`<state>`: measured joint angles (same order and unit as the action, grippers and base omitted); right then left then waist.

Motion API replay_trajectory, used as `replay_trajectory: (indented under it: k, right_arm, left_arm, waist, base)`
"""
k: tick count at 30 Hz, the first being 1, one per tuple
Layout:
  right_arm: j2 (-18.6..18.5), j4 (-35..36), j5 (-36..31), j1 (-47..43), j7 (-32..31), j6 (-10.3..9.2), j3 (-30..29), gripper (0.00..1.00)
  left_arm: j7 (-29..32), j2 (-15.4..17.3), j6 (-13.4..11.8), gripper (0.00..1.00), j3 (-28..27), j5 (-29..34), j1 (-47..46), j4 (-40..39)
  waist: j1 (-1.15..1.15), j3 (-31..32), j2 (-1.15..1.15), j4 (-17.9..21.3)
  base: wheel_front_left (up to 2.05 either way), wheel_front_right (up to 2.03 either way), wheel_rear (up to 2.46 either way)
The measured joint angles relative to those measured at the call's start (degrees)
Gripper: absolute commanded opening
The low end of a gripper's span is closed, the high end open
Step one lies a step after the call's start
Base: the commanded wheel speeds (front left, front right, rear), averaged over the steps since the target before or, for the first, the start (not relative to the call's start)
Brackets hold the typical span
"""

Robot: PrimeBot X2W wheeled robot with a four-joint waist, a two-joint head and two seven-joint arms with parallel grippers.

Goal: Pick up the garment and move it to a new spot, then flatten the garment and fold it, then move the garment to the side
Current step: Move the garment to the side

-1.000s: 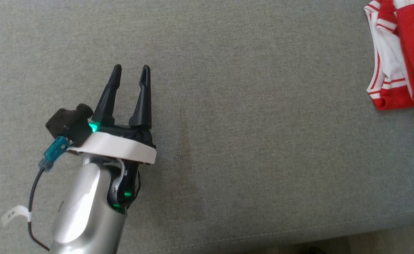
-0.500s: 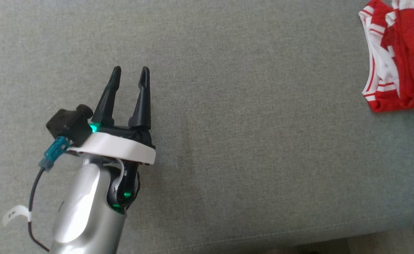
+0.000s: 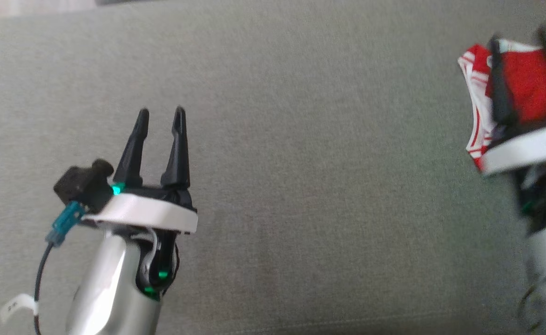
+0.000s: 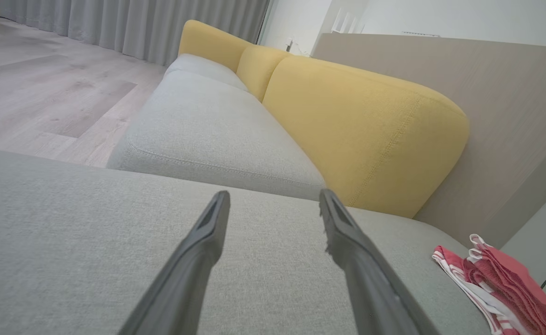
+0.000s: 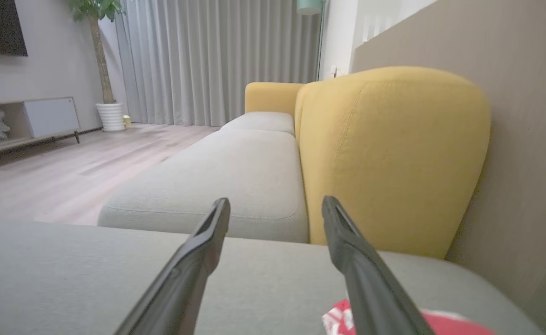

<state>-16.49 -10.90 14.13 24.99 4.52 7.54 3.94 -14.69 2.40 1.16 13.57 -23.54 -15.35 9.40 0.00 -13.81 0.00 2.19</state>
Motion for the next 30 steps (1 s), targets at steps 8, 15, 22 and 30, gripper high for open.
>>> replay_trajectory:
  k: [8,15,22,30]
  right_arm:
    - [9.81,-0.33,-3.38,-11.37,7.39,0.0,-0.49,1.0]
    - [12.29,-1.46,-7.01,-16.85,9.33,0.0,-0.97,1.0]
    - [12.96,-2.02,-7.13,-18.74,9.71,0.0,-1.51,1.0]
    - [13.38,-1.79,-6.91,-19.1,9.84,0.0,-1.86,1.0]
  left_arm:
    - [0.0,0.03,-0.96,1.0,-0.51,-0.76,5.16,0.16]
    - [0.0,0.07,-2.19,1.0,-0.52,4.24,9.01,0.22]
    - [0.0,0.09,-3.21,1.0,-1.3,4.38,10.71,0.12]
    - [0.0,0.09,-3.74,1.0,-1.58,5.04,10.79,-0.37]
  waist:
    - [0.0,5.97,0.0,-2.79]
    - [0.0,9.39,0.0,-4.57]
    - [0.0,10.66,0.0,-4.76]
    - [0.0,10.89,0.0,-4.17]
  base:
    - [0.0,0.0,0.0]
    - [0.0,0.0,0.0]
    - [0.0,0.0,0.0]
    - [0.0,0.0,0.0]
